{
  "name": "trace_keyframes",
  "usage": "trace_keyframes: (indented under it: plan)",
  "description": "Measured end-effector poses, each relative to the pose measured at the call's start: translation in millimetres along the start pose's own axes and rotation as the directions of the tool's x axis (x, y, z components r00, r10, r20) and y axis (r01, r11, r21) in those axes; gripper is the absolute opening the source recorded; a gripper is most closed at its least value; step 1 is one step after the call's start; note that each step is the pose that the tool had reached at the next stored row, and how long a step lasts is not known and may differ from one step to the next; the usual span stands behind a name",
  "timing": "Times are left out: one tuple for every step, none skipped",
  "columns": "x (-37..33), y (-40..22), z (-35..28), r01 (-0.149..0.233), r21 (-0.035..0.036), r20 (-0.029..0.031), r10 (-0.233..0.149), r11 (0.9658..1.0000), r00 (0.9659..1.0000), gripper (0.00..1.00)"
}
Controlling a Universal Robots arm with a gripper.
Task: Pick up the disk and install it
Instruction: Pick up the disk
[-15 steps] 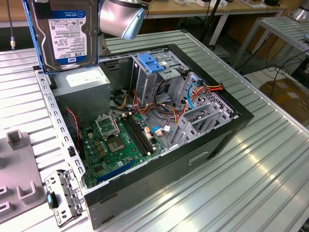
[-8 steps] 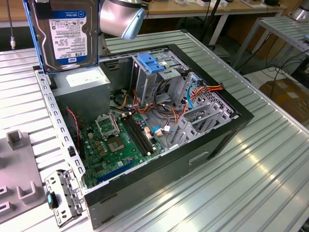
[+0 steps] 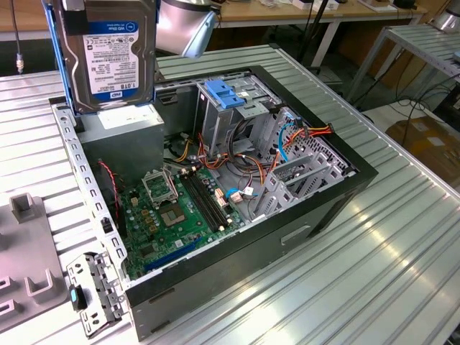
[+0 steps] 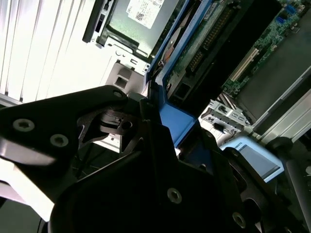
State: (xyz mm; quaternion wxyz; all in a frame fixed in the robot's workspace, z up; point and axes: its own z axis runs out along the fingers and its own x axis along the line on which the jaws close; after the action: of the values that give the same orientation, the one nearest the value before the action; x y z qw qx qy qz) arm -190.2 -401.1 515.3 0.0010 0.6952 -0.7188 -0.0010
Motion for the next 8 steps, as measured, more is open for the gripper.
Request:
trace_keyframes:
  plan:
    - [0.0,-2.1,0.1,0.0,0.0,-0.0002,0.0,1.0,1.0,0.37]
    - [-0.2,-6.5,0.3,0.0,0.0001,-0.0008,0.0,1.0,1.0,0.37]
    - [-0.3,-9.4,0.3,0.0,0.0001,-0.0012,0.0,1.0,1.0,0.37]
    - [-0.4,-12.0,0.4,0.0,0.0,-0.0017,0.0,1.0,1.0,0.37]
    - [-0.5,-16.8,0.6,0.0,0.0001,-0.0026,0.0,1.0,1.0,0.37]
    - [-0.7,-20.9,0.6,0.0,0.0001,-0.0036,0.0,1.0,1.0,0.37]
    - [-0.7,-23.3,0.7,0.0,0.0001,-0.004,0.0,1.0,1.0,0.37]
    - [-0.8,-27.3,0.8,0.0,0.0002,-0.0048,0.0,1.0,1.0,0.37]
